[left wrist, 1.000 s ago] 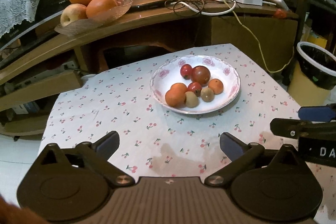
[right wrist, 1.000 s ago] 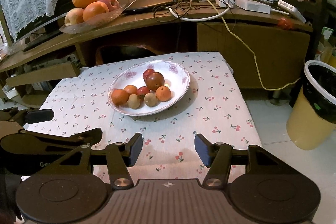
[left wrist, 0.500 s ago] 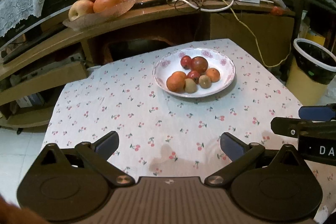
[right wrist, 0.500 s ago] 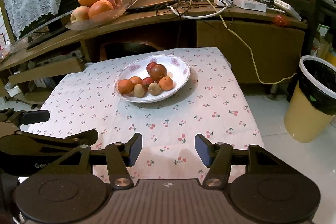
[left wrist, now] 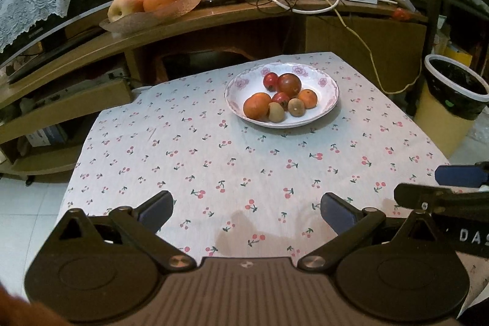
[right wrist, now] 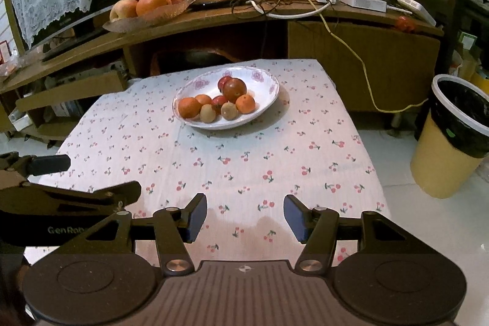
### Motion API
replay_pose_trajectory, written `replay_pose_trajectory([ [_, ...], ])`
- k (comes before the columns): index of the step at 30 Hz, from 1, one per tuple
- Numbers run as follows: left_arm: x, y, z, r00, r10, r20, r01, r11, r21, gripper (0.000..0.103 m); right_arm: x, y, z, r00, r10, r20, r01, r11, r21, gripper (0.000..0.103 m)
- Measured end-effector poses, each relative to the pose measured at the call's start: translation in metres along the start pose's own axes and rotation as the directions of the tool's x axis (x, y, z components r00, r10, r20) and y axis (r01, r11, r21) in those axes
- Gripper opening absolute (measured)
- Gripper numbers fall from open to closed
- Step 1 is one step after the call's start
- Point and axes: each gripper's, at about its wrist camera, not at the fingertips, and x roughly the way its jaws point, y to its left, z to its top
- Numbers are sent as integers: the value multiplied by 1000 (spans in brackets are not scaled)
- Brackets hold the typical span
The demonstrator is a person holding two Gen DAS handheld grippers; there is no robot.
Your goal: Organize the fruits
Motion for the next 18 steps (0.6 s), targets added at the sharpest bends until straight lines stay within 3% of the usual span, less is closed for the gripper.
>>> replay_pose_trajectory([
  [18, -7, -4, -10, 1000, 20, -16, -19, 1000, 22, 103, -3, 4, -15, 1000, -8, -29, 7, 1000, -8, 58],
])
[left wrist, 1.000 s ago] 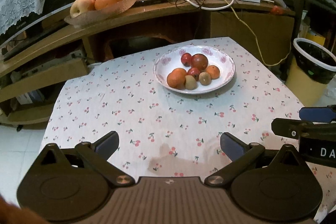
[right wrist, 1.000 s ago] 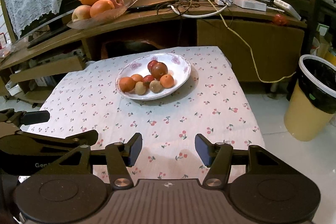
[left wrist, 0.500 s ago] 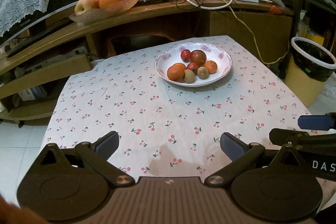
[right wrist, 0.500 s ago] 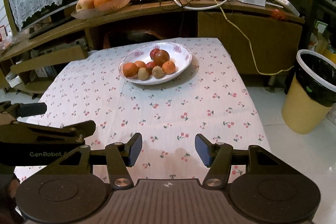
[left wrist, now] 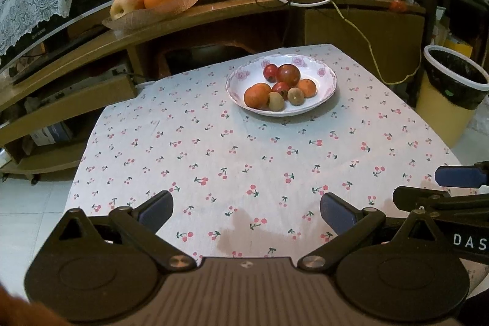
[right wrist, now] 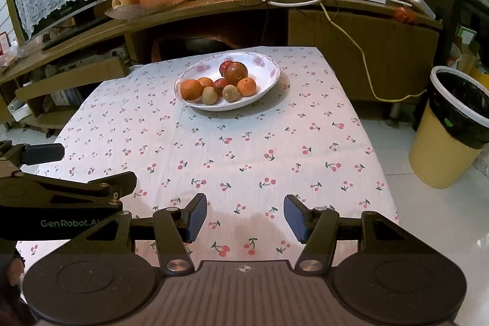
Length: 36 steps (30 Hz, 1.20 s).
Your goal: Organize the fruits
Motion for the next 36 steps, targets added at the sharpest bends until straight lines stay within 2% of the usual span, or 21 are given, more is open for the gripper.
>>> replay_pose_trajectory([
  [36, 1, 0, -5, 1000, 14, 3, -15, 1000, 10, 103, 5, 3, -3, 1000, -5, -18, 4, 1000, -9, 58],
])
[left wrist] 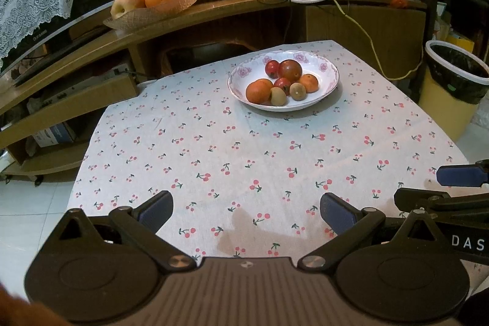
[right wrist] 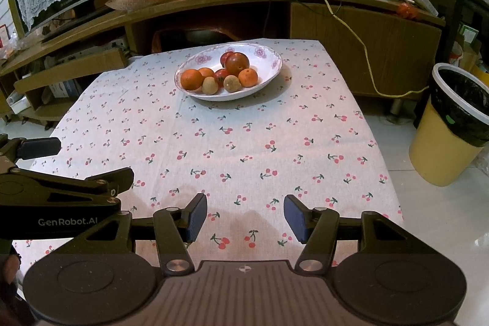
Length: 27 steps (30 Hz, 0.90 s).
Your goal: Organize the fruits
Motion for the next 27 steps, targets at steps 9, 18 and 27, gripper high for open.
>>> replay_pose_trajectory([
  [9, 1, 0, -1, 1000, -2, -1, 2, 1000, 0, 103, 0, 0, 0, 1000, -1, 0, 1, 1000, 0, 58],
  [18, 1, -3, -4, 1000, -16, -3, 16, 1000, -1, 103, 2, -2, -3, 1000, -7, -6, 7, 1000, 0, 58],
  [27, 0, -1, -3, 1000, -19, -6, 19, 1000, -2, 103, 1, -2, -1, 1000, -8, -7, 8, 1000, -2, 58],
])
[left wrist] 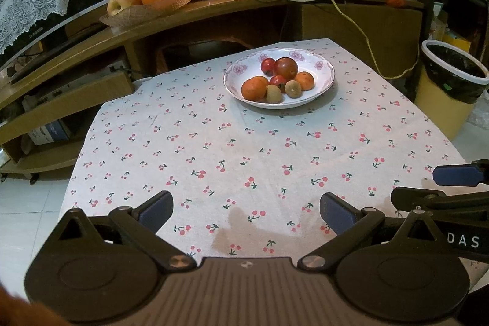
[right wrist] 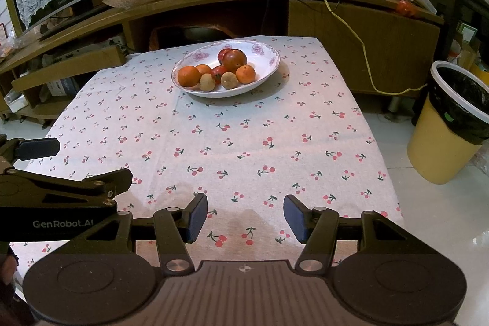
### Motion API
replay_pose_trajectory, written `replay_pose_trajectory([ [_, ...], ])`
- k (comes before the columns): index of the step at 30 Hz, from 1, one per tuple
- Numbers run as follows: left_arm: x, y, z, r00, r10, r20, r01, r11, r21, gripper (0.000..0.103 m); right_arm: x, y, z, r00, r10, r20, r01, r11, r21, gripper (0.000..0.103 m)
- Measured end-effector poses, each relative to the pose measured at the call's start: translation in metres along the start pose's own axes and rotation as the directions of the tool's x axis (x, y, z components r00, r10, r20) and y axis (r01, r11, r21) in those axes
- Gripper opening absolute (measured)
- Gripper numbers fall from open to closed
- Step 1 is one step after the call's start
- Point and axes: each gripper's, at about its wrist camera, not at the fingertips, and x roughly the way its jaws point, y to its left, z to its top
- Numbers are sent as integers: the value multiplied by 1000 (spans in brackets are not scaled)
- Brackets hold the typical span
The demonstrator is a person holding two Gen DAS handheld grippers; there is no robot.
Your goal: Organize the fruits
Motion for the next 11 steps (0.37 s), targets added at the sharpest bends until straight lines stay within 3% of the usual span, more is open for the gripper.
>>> replay_pose_trajectory([
  [11, 0, 0, 0, 1000, 0, 0, 0, 1000, -1, 103, 0, 0, 0, 1000, 0, 0, 0, 1000, 0, 58],
])
